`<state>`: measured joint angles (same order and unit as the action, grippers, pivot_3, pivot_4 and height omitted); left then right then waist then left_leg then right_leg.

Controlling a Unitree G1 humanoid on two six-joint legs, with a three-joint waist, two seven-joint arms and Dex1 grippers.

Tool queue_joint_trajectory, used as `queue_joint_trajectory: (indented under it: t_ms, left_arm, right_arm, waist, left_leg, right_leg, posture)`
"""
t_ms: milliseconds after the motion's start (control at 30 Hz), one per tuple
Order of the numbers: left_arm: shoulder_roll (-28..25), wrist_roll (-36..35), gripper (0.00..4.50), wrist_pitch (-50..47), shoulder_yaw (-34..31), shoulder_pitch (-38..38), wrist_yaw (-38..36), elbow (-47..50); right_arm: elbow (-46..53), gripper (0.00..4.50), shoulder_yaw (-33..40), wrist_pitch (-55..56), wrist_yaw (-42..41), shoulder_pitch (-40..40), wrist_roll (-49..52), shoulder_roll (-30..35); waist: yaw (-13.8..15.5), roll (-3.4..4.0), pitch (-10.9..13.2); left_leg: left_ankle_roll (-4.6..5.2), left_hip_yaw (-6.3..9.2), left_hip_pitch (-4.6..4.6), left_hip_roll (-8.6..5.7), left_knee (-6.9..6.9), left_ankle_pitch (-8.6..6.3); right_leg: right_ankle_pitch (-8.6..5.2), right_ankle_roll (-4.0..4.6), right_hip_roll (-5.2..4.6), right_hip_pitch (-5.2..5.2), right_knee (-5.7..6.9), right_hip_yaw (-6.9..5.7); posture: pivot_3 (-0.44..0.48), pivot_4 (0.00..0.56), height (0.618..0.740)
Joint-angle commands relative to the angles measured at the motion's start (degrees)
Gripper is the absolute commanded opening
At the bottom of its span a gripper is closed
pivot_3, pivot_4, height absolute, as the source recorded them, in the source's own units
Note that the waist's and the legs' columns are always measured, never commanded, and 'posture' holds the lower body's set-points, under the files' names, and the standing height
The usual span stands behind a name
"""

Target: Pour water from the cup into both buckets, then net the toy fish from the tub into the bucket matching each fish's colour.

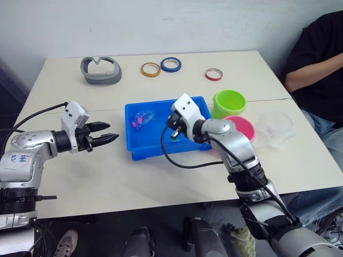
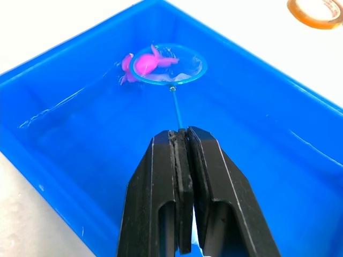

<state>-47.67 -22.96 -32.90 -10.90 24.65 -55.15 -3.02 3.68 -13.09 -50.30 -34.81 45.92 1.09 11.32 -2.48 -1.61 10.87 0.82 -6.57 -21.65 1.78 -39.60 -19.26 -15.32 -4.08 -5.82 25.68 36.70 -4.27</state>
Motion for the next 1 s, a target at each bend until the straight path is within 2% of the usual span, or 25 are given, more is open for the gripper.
queue_joint_trajectory:
  t_ms: [33, 200, 533, 767, 1000]
  left_arm:
    - [-1.0, -1.6, 2.97, 2.3, -1.8, 1.8, -2.1, 0.0]
    - [-0.6, -2.0, 2.97, 4.3, -1.2, 3.2, -4.1, -1.5]
    - [0.2, -1.1, 2.97, 6.9, 0.9, 6.1, -5.3, -4.7]
    - [4.0, -0.1, 2.97, 10.3, 4.5, 11.6, -6.5, -9.4]
    - [8.5, 1.3, 2.97, 13.7, 8.4, 18.9, -10.7, -17.0]
  right_arm:
    - [6.7, 0.0, 1.8, -2.1, -0.5, -0.4, 2.6, 1.5]
    - [12.3, 0.0, 2.8, -5.5, -0.7, -2.5, 5.6, 3.4]
    - [17.2, 0.0, 5.6, -7.4, 0.1, -4.3, 9.3, 7.6]
    - [28.9, 0.0, 17.5, -10.7, -1.0, -9.8, 15.2, 16.5]
    - [39.2, 0.0, 30.4, -14.9, -1.1, -16.8, 18.9, 25.8]
  waist:
    - [0.0, 0.0, 0.0]
    - [0.0, 0.0, 0.0]
    - [0.4, 0.0, 0.0]
    - [1.4, 0.0, 0.0]
    - [2.1, 0.0, 0.0]
  left_leg:
    - [0.0, 0.0, 0.0, 0.0, 0.04, 0.0]
    - [0.01, 0.01, -0.04, -0.02, 0.13, 0.0]
    - [0.02, -0.01, -0.04, -0.02, 0.17, 0.0]
    - [0.08, 0.13, -0.23, -0.06, 0.17, 0.0]
    - [0.15, 0.17, -0.47, -0.04, 0.17, 0.02]
  right_leg:
    - [0.0, 0.0, 0.0, 0.0, -0.07, 0.0]
    - [0.0, 0.0, 0.02, 0.0, -0.2, -0.06]
    - [0.0, -0.01, 0.04, 0.0, -0.27, -0.18]
    - [0.03, -0.05, 0.05, 0.01, -0.44, -0.35]
    - [0.1, -0.18, 0.19, 0.04, -0.77, -0.66]
  posture:
    - [0.0, 0.15, 0.713]
    - [0.0, 0.15, 0.713]
    - [0.0, 0.15, 0.713]
    - [0.0, 0.15, 0.713]
    - [0.0, 0.15, 0.713]
